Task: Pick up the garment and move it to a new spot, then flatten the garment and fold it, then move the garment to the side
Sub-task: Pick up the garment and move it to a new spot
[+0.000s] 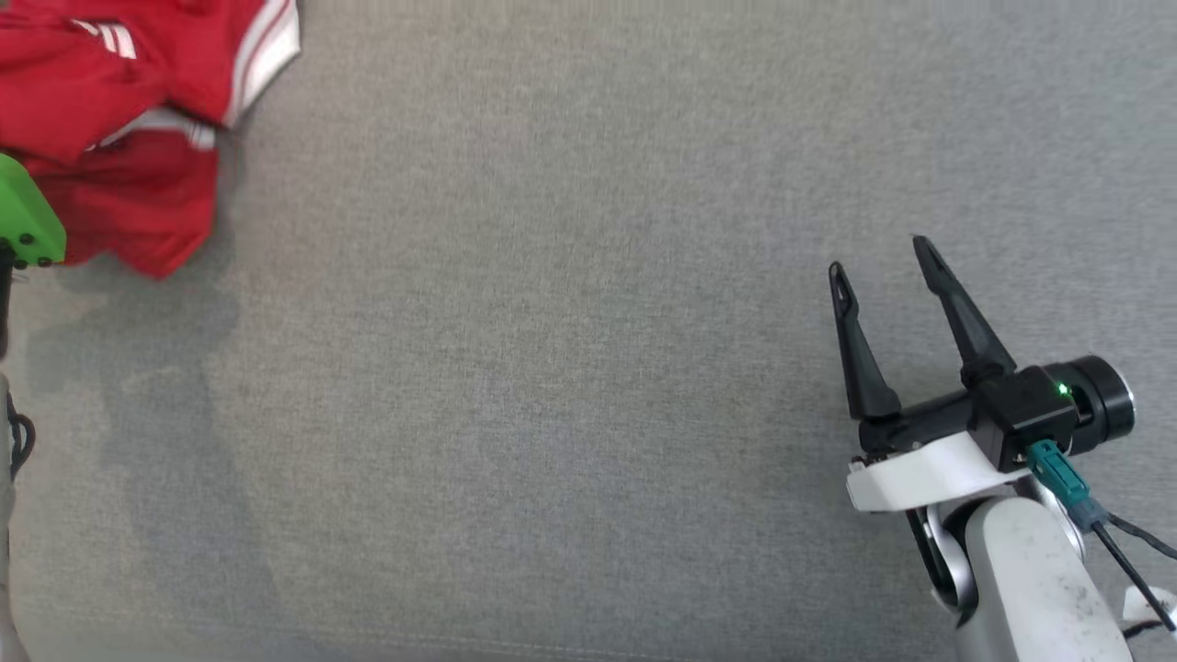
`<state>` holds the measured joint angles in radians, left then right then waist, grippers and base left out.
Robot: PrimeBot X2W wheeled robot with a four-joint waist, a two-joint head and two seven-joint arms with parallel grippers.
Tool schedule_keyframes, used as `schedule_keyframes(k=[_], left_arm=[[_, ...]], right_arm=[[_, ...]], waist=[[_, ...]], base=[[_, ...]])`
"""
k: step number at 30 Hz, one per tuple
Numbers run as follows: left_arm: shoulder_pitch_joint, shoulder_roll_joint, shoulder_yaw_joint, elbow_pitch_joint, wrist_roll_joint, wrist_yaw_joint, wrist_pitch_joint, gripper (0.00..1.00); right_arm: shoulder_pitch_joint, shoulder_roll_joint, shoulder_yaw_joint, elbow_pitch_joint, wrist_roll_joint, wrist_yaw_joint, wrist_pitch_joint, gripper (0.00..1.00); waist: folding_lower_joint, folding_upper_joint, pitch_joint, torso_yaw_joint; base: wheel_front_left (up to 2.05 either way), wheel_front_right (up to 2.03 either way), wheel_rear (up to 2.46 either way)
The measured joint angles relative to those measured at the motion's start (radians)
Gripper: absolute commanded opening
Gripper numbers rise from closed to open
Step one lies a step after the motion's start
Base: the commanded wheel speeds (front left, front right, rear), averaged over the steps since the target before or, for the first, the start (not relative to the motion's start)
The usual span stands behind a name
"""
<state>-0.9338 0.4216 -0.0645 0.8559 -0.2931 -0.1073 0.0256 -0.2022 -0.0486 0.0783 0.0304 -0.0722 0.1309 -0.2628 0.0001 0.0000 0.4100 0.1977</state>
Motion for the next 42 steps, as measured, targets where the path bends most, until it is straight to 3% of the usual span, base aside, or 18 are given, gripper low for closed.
schedule_keyframes(k=[11, 18, 22, 27, 32, 38, 39, 40, 41, 42], left_arm=[[0.014, -0.001, -0.173, -0.305, -0.005, -0.020, 0.143, 0.00], [0.041, -0.063, -0.319, -0.552, -0.088, -0.021, 0.217, 0.00], [0.063, -0.113, -0.380, -0.612, -0.122, -0.021, 0.230, 0.00], [0.121, -0.167, -0.435, -0.584, -0.156, -0.021, 0.182, 0.00], [0.217, -0.218, -0.458, -0.415, -0.156, -0.007, 0.067, 0.00], [0.237, -0.240, -0.455, -0.229, -0.151, 0.007, -0.055, 0.00], [0.235, -0.249, -0.457, -0.210, -0.150, 0.007, -0.074, 0.09], [0.230, -0.256, -0.460, -0.196, -0.146, 0.006, -0.097, 0.32], [0.225, -0.262, -0.461, -0.188, -0.144, 0.006, -0.118, 1.00], [0.216, -0.270, -0.460, -0.176, -0.145, 0.005, -0.140, 1.00]], right_arm=[[0.105, -0.001, -0.071, 0.023, 0.115, 0.000, 0.000, 1.00], [0.128, -0.001, -0.131, 0.023, 0.133, 0.000, 0.000, 1.00], [0.121, -0.001, -0.142, 0.021, 0.141, 0.000, 0.000, 1.00], [0.091, -0.001, -0.134, 0.017, 0.162, 0.000, 0.000, 1.00], [0.064, -0.002, -0.119, 0.017, 0.182, 0.000, 0.000, 1.00], [0.043, -0.001, -0.113, 0.012, 0.185, 0.000, 0.000, 1.00], [0.043, -0.001, -0.114, 0.013, 0.184, 0.000, 0.000, 1.00], [0.043, -0.001, -0.115, 0.015, 0.182, 0.000, 0.000, 1.00], [0.043, -0.001, -0.115, 0.017, 0.181, 0.000, 0.000, 1.00], [0.043, -0.001, -0.117, 0.019, 0.180, 0.000, 0.000, 1.00]], waist=[[-0.0001, 0.0000, -0.201, -0.085], [-0.0001, 0.0000, -0.262, -0.205], [-0.0001, 0.0000, -0.265, -0.280], [-0.0001, 0.0000, -0.235, -0.360], [-0.0001, 0.0000, -0.168, -0.406], [-0.0001, 0.0000, -0.089, -0.434], [0.0000, 0.0000, -0.079, -0.436], [0.0000, 0.0000, -0.071, -0.436], [0.0000, 0.0000, -0.066, -0.435], [-0.0001, 0.0000, -0.063, -0.432]], base=[[0.00, 0.00, 0.00], [0.00, 0.00, 0.00], [0.00, 0.00, 0.00], [0.00, 0.00, 0.00], [0.00, 0.00, 0.00], [0.00, 0.00, 0.00], [0.00, 0.00, 0.00], [0.00, 0.00, 0.00], [0.00, 0.00, 0.00], [0.00, 0.00, 0.00]])
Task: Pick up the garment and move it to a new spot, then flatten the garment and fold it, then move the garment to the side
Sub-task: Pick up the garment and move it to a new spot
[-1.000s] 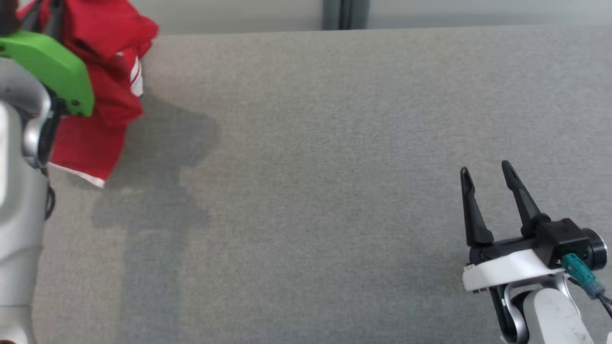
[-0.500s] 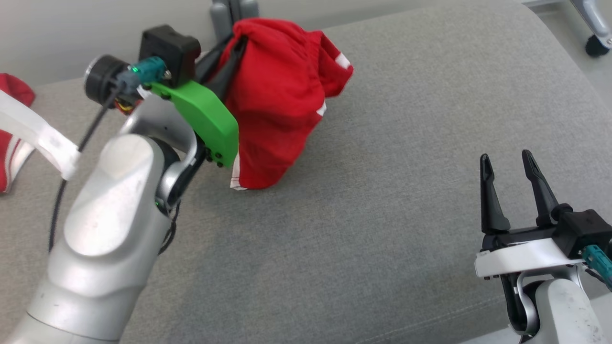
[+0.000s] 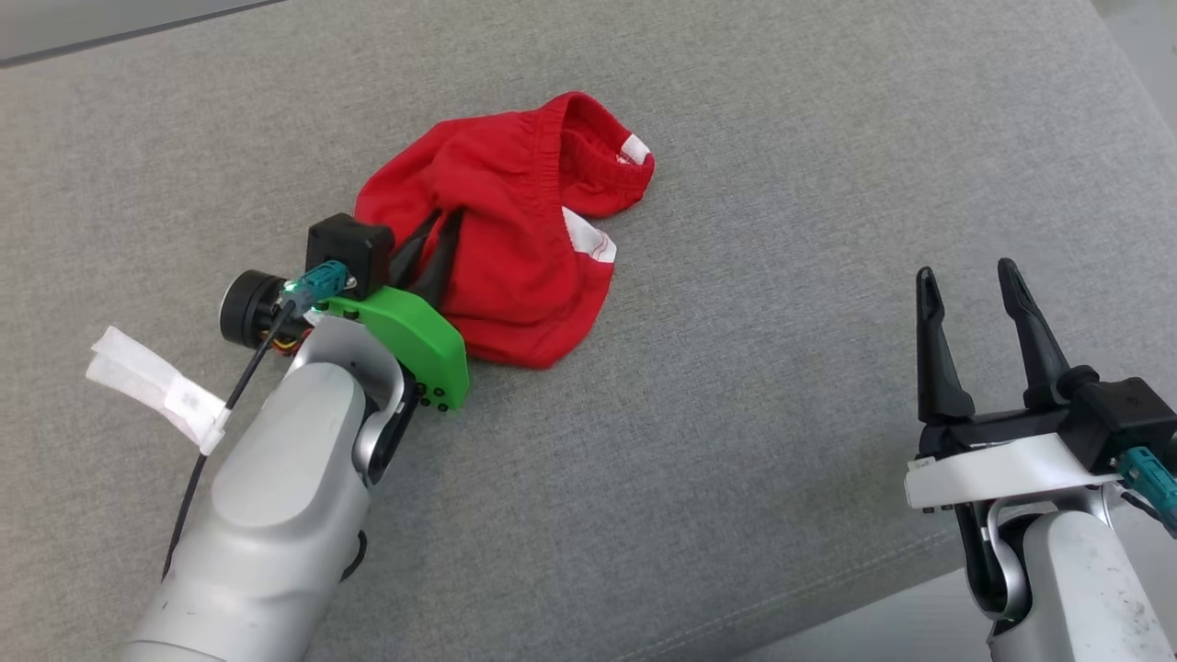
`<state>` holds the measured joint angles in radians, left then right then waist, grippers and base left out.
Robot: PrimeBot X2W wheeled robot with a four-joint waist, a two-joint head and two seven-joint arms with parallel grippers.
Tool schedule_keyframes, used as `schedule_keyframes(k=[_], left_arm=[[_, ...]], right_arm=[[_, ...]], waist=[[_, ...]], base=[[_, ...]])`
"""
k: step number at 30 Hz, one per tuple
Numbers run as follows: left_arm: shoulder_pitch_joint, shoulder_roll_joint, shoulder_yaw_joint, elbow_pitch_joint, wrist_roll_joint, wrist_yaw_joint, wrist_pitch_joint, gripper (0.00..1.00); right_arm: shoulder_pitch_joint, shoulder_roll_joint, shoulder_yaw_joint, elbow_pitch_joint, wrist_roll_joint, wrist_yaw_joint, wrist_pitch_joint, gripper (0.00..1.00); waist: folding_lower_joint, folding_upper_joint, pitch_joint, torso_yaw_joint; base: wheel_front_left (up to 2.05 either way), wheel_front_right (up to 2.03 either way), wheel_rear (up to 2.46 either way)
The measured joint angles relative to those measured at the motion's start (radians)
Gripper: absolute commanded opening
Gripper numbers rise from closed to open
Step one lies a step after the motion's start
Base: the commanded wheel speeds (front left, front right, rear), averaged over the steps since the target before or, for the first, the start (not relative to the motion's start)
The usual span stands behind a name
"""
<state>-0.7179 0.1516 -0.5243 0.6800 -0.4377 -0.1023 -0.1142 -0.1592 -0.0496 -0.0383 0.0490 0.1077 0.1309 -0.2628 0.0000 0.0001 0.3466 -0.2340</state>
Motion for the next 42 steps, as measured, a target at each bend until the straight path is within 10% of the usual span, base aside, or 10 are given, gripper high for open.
schedule_keyframes(k=[14, 42], left_arm=[[0.035, -0.007, 0.023, 0.011, 0.024, 0.019, -0.144, 1.00], [0.710, -0.076, 0.391, -0.438, 0.120, 0.123, -0.150, 1.00]], right_arm=[[0.003, 0.001, -0.004, 0.015, -0.053, 0.000, 0.000, 1.00], [0.133, 0.001, 0.037, 0.101, -0.019, 0.000, 0.000, 1.00]], waist=[[0.0000, 0.0000, -0.089, 0.086], [-0.0001, 0.0000, -0.340, 0.221]], base=[[0.00, 0.00, 0.00], [0.00, 0.00, 0.00]])
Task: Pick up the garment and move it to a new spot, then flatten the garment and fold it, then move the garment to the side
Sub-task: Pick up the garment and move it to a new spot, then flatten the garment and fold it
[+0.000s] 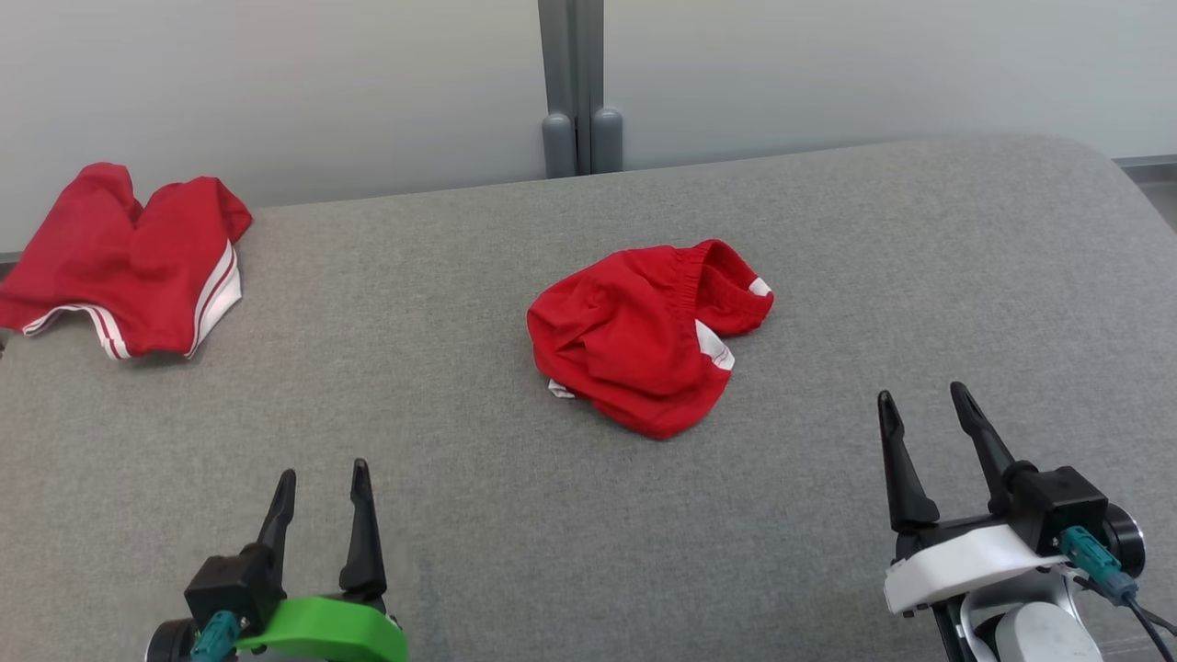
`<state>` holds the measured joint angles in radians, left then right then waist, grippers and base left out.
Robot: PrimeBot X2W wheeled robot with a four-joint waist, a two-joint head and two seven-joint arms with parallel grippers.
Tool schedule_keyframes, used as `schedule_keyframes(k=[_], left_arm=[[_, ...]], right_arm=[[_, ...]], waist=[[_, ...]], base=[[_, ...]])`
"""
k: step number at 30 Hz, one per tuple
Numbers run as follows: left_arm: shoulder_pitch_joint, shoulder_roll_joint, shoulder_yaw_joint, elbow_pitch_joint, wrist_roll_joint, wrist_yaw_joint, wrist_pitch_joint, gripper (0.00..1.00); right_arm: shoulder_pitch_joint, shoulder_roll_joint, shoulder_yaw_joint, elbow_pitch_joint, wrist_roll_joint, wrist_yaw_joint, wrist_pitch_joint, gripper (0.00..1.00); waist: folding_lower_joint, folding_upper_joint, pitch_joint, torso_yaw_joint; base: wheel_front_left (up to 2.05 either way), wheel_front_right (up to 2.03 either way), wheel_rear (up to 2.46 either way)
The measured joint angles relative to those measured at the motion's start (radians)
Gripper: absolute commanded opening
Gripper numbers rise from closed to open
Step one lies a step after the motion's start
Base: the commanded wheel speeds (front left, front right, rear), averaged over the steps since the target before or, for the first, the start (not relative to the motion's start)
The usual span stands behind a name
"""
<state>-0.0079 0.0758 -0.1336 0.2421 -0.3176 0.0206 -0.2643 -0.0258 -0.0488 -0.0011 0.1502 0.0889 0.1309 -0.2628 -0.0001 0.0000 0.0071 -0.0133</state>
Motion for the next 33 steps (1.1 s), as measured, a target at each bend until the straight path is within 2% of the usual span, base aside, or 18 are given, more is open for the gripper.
schedule_keyframes(k=[16, 25, 29, 33], left_arm=[[0.033, -0.024, 0.042, -0.004, 0.034, -0.032, 0.000, 1.00], [0.021, -0.025, 0.024, -0.016, 0.040, -0.039, 0.000, 1.00], [-0.005, -0.026, -0.005, -0.033, 0.033, -0.034, 0.000, 1.00], [-0.031, -0.026, -0.030, -0.046, 0.019, -0.027, 0.000, 1.00]], right_arm=[[0.002, 0.000, 0.014, 0.012, 0.007, 0.000, 0.000, 1.00], [-0.010, 0.000, 0.030, 0.030, -0.027, 0.000, 0.000, 1.00], [-0.074, 0.001, 0.043, 0.072, -0.078, 0.000, 0.000, 1.00], [-0.153, 0.000, 0.047, 0.175, -0.135, 0.000, 0.000, 1.00]], waist=[[0.0000, 0.0000, -0.004, 0.007], [0.0000, 0.0000, 0.033, 0.049], [0.0000, 0.0000, 0.071, 0.081], [0.0000, 0.0000, 0.114, 0.123]], base=[[0.00, 0.00, 0.00], [0.00, 0.00, 0.00], [0.00, 0.00, 0.00], [0.00, 0.00, 0.00]])
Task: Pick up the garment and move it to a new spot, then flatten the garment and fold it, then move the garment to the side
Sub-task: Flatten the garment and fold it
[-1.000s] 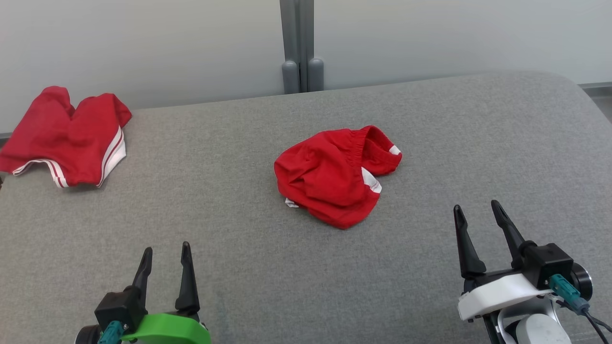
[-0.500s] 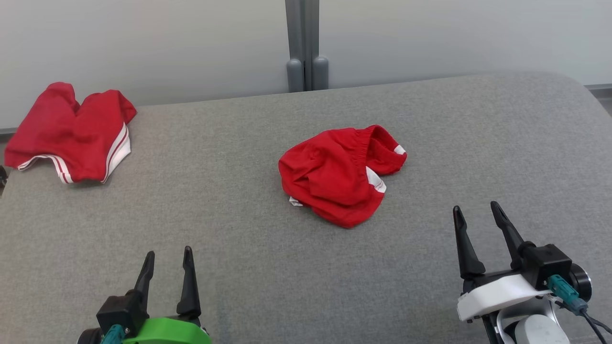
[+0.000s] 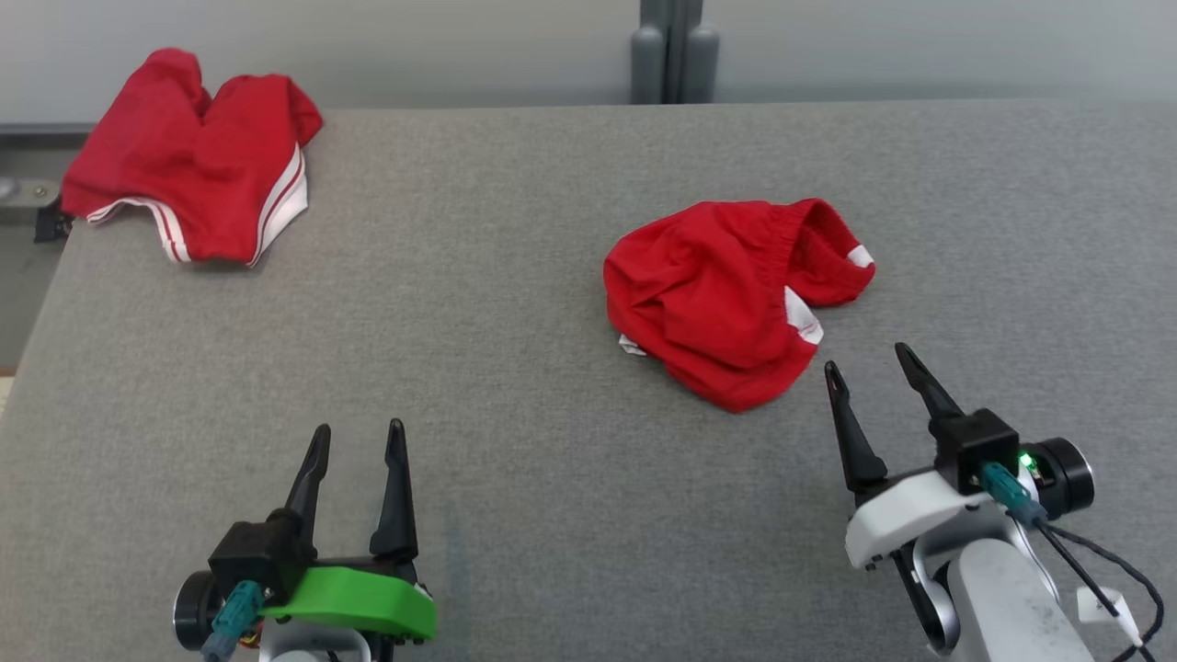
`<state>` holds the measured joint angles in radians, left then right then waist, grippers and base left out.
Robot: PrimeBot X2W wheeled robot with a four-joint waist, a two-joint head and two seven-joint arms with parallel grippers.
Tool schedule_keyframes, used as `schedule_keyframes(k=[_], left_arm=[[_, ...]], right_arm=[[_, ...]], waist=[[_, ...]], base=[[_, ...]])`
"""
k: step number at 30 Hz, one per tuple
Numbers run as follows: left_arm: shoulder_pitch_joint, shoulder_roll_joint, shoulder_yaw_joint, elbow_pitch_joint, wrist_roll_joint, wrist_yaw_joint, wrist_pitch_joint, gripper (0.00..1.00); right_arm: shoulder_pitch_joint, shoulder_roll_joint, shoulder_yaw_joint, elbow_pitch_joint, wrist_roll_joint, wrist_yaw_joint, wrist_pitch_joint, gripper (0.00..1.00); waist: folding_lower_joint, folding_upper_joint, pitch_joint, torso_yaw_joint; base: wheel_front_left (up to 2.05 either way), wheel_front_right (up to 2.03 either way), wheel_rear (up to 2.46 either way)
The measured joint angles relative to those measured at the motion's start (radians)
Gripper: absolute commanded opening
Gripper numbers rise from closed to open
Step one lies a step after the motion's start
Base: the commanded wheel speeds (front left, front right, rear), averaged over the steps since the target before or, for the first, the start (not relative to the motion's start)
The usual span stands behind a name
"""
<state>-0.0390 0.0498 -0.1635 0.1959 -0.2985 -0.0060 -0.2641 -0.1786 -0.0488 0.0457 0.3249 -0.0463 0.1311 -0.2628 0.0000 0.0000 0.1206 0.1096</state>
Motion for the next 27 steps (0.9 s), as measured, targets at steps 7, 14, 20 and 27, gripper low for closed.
schedule_keyframes(k=[7, 14, 20, 27], left_arm=[[-0.020, 0.000, -0.021, -0.016, -0.015, 0.016, 0.000, 1.00], [-0.033, 0.000, -0.029, -0.023, -0.025, 0.028, 0.000, 1.00], [-0.035, 0.000, -0.029, -0.021, -0.031, 0.034, 0.000, 1.00], [-0.039, 0.000, -0.029, -0.017, -0.033, 0.034, 0.000, 1.00]], right_arm=[[-0.128, 0.001, 0.016, 0.182, -0.059, 0.000, 0.000, 1.00], [-0.204, 0.001, 0.021, 0.248, -0.072, 0.000, 0.000, 0.91], [-0.211, 0.001, 0.027, 0.230, -0.077, 0.000, 0.000, 0.34], [-0.226, 0.001, 0.026, 0.144, -0.079, 0.000, 0.000, 0.00]], waist=[[0.0000, 0.0000, 0.070, 0.078], [0.0000, 0.0000, 0.125, 0.135], [0.0000, 0.0000, 0.145, 0.153], [0.0000, 0.0000, 0.135, 0.153]], base=[[0.00, 0.00, 0.00], [0.00, 0.00, 0.00], [0.00, 0.00, 0.00], [0.00, 0.00, 0.00]])
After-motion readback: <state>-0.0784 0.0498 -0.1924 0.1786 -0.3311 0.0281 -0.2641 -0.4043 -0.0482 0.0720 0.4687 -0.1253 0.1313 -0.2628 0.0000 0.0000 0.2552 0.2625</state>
